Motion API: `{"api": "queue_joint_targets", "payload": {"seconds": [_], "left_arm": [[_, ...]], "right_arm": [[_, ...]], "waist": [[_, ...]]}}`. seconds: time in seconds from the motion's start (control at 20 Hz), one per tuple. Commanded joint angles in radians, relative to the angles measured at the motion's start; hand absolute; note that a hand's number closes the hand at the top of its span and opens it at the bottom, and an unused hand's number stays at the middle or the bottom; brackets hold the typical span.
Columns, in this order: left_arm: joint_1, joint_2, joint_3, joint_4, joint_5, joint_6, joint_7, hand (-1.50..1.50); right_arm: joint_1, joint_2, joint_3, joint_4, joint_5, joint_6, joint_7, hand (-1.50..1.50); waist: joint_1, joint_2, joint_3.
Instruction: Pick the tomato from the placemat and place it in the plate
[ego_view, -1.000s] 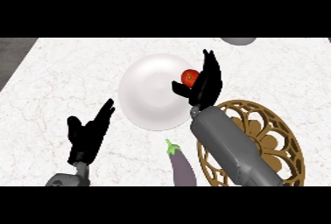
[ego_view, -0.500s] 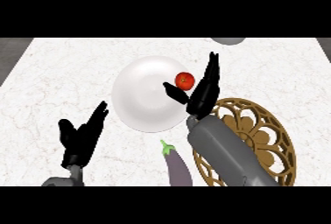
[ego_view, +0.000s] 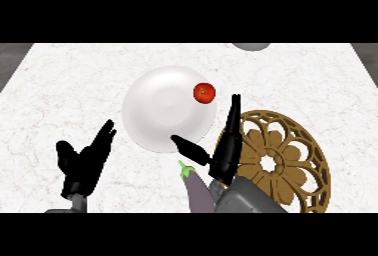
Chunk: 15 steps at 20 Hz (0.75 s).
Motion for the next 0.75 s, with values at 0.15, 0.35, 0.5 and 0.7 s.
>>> {"api": "queue_joint_targets", "payload": {"seconds": [0.15,0.35,0.5,0.7], "left_arm": [[0.051,-0.006,-0.002,-0.025,-0.004,0.000,0.039,0.00],[-0.015,-0.007,0.028,0.088,-0.001,-0.022,-0.011,0.00],[0.001,-0.026,0.031,0.090,0.004,-0.022,-0.040,0.00],[-0.007,-0.038,0.005,0.042,-0.040,0.015,0.015,0.00]], "right_arm": [[0.179,-0.038,0.070,-0.109,0.010,0.083,-0.066,-1.50],[0.303,-0.063,0.090,-0.215,0.146,0.124,-0.003,-1.50],[0.380,0.018,0.128,-0.158,0.234,0.086,-0.020,-1.50],[0.458,0.027,0.132,-0.260,0.359,0.153,0.058,-1.50]], "waist": [[-0.009,0.000,-0.007],[-0.021,0.000,-0.008],[-0.015,0.001,-0.007],[-0.016,0.000,-0.007]]}}
